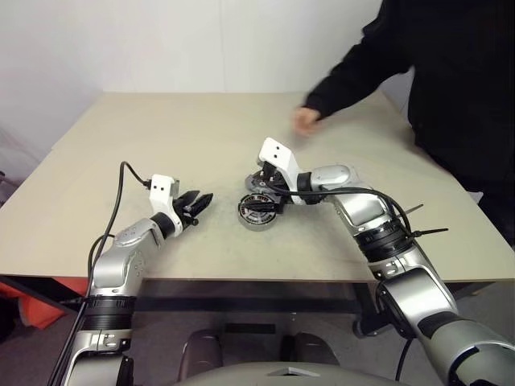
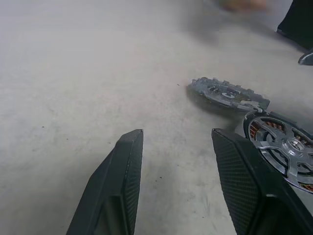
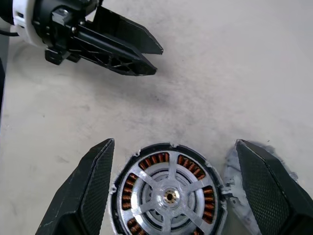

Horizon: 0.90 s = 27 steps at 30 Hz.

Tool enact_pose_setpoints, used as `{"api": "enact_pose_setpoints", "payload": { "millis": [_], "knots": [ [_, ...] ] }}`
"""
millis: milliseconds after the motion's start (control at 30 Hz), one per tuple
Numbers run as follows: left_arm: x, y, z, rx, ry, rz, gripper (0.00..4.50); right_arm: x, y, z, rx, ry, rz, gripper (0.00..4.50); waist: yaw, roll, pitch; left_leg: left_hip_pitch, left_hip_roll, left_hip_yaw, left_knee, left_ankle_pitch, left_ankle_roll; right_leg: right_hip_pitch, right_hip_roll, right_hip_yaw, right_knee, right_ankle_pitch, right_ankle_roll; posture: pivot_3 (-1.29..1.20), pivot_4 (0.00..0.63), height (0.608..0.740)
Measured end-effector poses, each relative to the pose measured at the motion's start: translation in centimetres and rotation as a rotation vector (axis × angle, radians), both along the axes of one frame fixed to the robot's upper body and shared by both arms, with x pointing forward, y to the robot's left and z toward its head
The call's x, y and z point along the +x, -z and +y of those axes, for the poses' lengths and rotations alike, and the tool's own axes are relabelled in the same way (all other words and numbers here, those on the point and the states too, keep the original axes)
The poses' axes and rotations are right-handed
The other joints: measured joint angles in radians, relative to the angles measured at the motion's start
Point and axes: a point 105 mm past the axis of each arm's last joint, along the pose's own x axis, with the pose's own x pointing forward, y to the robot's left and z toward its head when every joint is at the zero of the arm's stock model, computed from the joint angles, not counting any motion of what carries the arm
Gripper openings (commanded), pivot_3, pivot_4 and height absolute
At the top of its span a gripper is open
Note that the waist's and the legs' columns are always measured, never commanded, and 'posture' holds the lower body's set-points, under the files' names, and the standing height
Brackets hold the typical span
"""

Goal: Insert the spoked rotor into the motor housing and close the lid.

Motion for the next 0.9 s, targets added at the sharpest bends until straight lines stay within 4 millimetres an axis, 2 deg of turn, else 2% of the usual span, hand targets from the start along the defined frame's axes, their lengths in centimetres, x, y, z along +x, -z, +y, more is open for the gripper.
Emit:
{"api": "enact_pose_setpoints", "payload": {
  "millis": [67,133,233,367,433,533,633,767,900],
  "knots": [
    [0.0,-0.1,0.0,0.002,0.001,-0.005,2.37,0.1,-0.4,-0.3,0.011,-0.018,-0.042,4.44,0.0,0.0,0.0,0.0,0.0,0.0,0.0,0.0,0.0,0.0,0.0,0.0,0.0,0.0,0.0,0.0,0.0,0.74],
    [0.1,-0.1,-0.2,0.004,0.005,-0.011,2.37,0.7,-0.5,-1.6,-0.001,-0.031,-0.078,4.44,0.003,0.0,0.0,0.0,0.0,0.0,0.0,0.0,0.0,0.0,0.0,0.0,-0.001,0.0,0.0,0.0,0.0,0.74],
    [0.1,-0.2,-0.4,-0.001,0.009,-0.016,2.37,2.0,0.1,-5.1,-0.108,-0.024,-0.128,4.44,0.008,-0.001,0.0,-0.001,-0.001,0.0,0.0,0.0,0.0,0.0,-0.001,0.0,-0.001,0.0,0.0,0.0,0.0,0.74],
    [-0.2,0.0,-1.5,0.004,0.065,-0.01,2.37,3.2,1.5,-10.2,-0.389,-0.055,-0.221,4.44,0.009,-0.001,0.0,-0.001,-0.001,0.0,0.0,0.0,0.0,0.0,0.0,0.0,-0.001,0.0,0.0,0.0,0.0,0.74],
    [-0.3,0.1,-1.9,0.005,0.084,-0.009,2.37,3.2,2.2,-11.4,-0.457,-0.078,-0.227,4.44,0.006,-0.001,0.001,-0.001,0.0,0.0,0.0,0.0,0.0,-0.001,0.0,-0.001,-0.001,0.0,0.0,0.0,0.0,0.74],
    [-0.3,0.1,-2.2,0.008,0.1,-0.01,2.37,2.8,2.9,-11.5,-0.486,-0.148,-0.229,4.44,-0.006,-0.001,0.001,-0.003,0.0,0.0,0.0,0.0,0.001,-0.003,0.0,-0.001,0.001,0.0,0.0,0.0,0.0,0.74],
    [-0.2,0.0,-2.5,0.01,0.109,-0.014,2.37,2.8,2.6,-10.9,-0.527,-0.231,-0.305,4.44,-0.007,-0.001,0.001,-0.007,0.0,0.0,0.0,0.0,0.001,-0.005,0.0,-0.001,0.001,0.0,0.0,0.0,0.0,0.74],
    [-0.2,0.0,-2.8,0.012,0.116,-0.013,2.37,2.9,1.4,-8.8,-0.561,-0.356,-0.426,4.44,-0.006,-0.001,0.001,-0.006,0.0,0.0,0.0,0.0,0.001,-0.004,0.0,-0.001,0.001,0.0,0.0,0.0,0.0,0.74],
    [-0.1,0.0,-3.2,0.013,0.126,-0.014,2.37,2.5,2.1,-7.6,-0.613,-0.466,-0.449,4.44,-0.004,-0.001,0.001,-0.006,0.0,0.0,0.001,0.0,0.001,-0.004,0.0,-0.001,0.001,0.0,-0.001,0.0,0.0,0.74]
  ]
}}
